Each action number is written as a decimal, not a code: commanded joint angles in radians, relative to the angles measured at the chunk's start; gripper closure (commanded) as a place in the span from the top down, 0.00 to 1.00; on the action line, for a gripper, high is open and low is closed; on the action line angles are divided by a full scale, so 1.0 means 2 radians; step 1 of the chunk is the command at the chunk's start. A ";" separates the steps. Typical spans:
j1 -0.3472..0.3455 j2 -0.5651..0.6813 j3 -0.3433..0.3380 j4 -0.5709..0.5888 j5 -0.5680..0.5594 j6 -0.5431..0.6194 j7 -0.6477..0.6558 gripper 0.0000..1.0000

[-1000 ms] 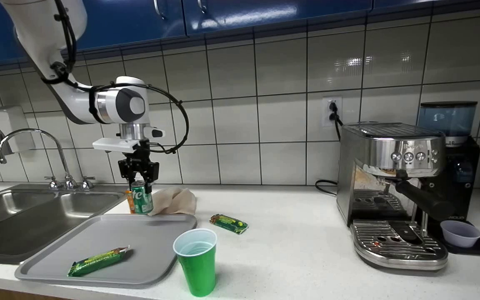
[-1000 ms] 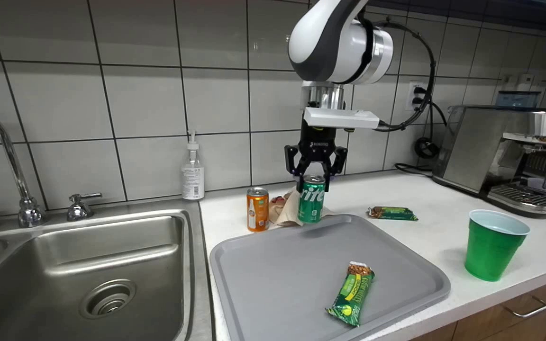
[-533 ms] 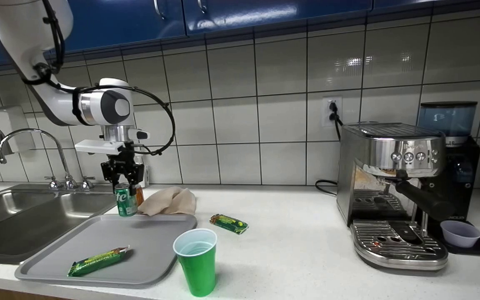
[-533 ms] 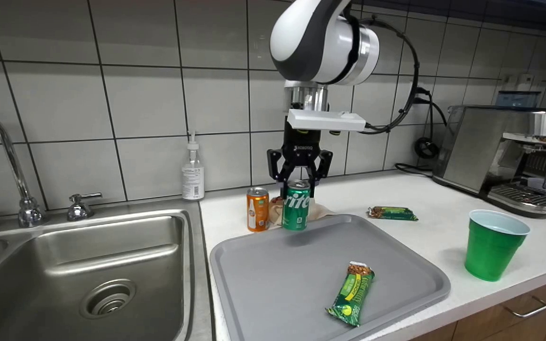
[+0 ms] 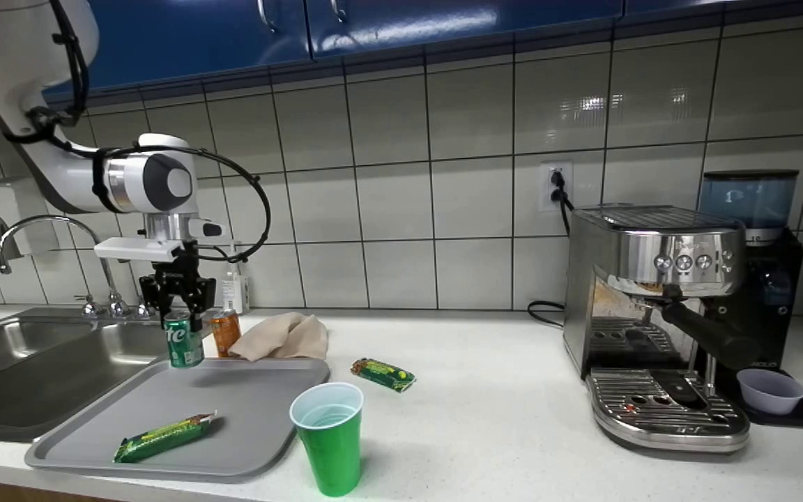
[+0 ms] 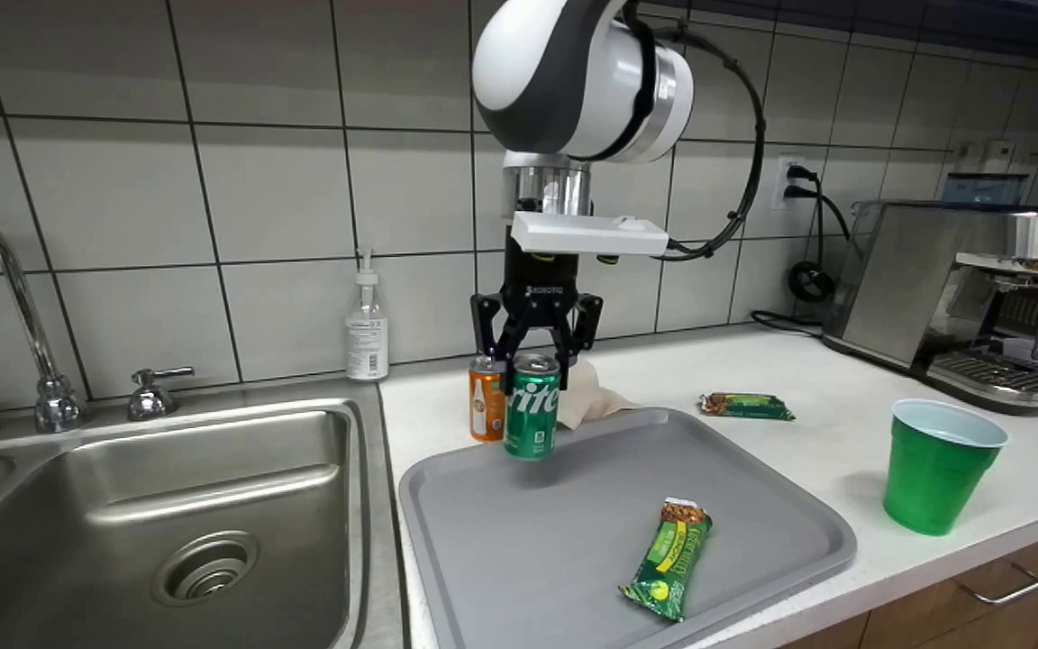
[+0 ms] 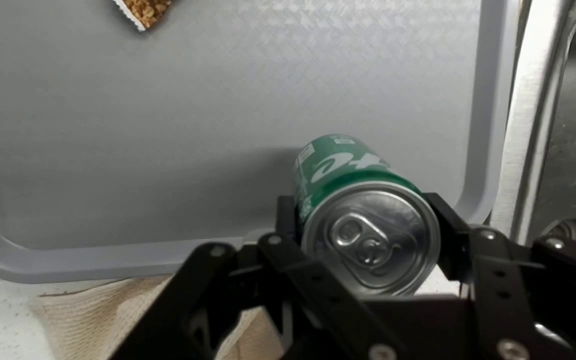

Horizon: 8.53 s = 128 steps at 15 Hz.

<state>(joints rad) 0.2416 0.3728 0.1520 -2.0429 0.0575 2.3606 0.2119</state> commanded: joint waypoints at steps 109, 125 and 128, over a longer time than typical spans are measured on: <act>-0.074 0.037 -0.121 -0.005 -0.024 0.026 0.127 1.00; -0.090 0.146 -0.174 0.122 0.023 -0.041 0.310 1.00; -0.099 0.157 -0.175 0.136 0.030 -0.048 0.340 1.00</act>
<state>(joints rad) 0.0637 0.6558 -0.1974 -1.8346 0.0964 2.3206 0.8268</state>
